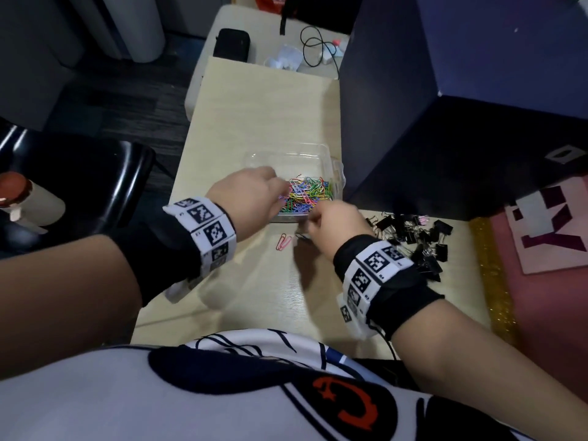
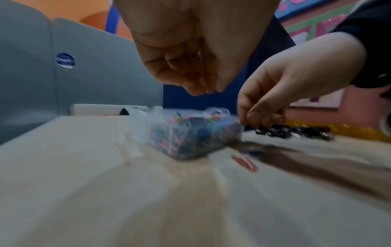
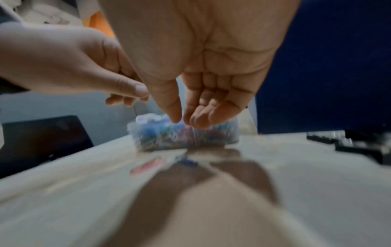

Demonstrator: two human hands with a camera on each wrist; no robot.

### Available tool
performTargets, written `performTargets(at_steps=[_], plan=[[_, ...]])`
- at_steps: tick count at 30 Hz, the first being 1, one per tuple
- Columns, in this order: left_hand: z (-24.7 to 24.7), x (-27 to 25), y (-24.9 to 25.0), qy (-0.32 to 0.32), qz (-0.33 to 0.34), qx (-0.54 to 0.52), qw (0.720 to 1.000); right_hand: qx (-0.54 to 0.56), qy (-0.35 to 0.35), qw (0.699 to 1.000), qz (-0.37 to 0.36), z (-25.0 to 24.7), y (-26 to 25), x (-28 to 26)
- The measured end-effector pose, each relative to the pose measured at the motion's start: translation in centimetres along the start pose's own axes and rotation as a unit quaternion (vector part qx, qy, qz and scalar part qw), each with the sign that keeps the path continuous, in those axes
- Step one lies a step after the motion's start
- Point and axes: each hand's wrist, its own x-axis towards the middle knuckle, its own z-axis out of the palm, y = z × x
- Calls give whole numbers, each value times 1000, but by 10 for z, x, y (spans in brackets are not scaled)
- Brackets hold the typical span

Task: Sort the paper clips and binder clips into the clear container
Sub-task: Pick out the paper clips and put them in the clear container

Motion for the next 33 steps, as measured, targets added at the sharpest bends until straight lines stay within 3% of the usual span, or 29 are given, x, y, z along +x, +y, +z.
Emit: performTargets(at_steps=[4,9,14,19,23,30,33], plan=[[25,-10,9,-118,22,73,990,-34,-53,996,-68,33,-2,-7],[47,-14,7,-171,77,113,976,-79,-65,986,-132,45,13,-11],[50,-15,1,-179,105,123,971,-68,-37,988,-136,48,30,-16],[47,-17,-5,-185,85,111,973,-4,-22,999,-39,38,28,-15],[44,-15,-1,-192,41,128,972,-16,-38,999,21,38,22,-13],[48,-19,1,-161,17,159,974,-46,-60,992,-101,48,-10,-12],[49,-18,2,-179,-7,159,971,-80,-61,986,-133,53,-15,-14]])
